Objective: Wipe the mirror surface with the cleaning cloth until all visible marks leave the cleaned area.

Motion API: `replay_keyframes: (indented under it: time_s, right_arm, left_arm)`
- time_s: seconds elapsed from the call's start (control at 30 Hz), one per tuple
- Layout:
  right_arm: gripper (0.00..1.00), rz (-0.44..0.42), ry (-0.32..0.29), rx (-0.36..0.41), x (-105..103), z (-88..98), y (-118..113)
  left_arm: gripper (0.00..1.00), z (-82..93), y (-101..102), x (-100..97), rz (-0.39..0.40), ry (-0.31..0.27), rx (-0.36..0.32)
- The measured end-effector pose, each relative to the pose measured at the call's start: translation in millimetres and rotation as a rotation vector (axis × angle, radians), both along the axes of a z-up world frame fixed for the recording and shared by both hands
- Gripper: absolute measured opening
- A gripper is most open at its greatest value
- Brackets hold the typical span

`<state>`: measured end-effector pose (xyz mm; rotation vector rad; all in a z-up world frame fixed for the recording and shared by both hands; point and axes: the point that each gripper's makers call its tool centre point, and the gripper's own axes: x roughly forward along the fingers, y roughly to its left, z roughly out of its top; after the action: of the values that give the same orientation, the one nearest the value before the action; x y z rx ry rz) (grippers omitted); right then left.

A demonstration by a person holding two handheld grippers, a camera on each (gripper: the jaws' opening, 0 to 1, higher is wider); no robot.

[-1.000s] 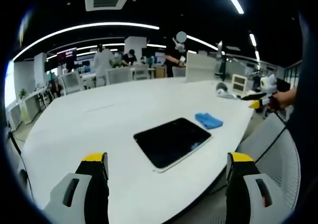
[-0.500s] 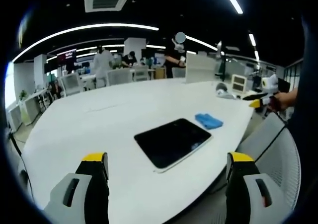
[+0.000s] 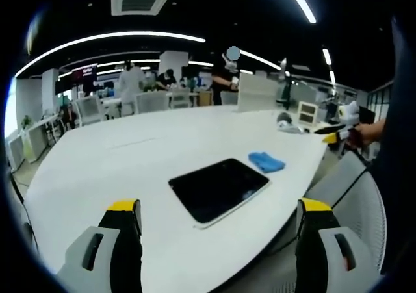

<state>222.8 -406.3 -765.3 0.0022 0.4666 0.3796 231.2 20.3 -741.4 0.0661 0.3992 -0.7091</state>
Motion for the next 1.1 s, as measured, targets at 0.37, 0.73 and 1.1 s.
replay_keyframes:
  time_s: [0.37,0.73,1.1]
  right_arm:
    - [0.99,0.006,0.001,0.009,1,0.9,5]
    - [0.99,0.003,-0.02,0.026,30,30.0,17]
    - [0.98,0.068,-0.083,0.012,90,54.6,58]
  left_arm:
    - [0.99,0.3,2,0.4,0.01,0.01,0.0]
    - [0.99,5.0,8,5.7,0.028,-0.013,-0.014]
    - [0.99,-4.5,24,16.9,0.105,-0.015,-0.019]
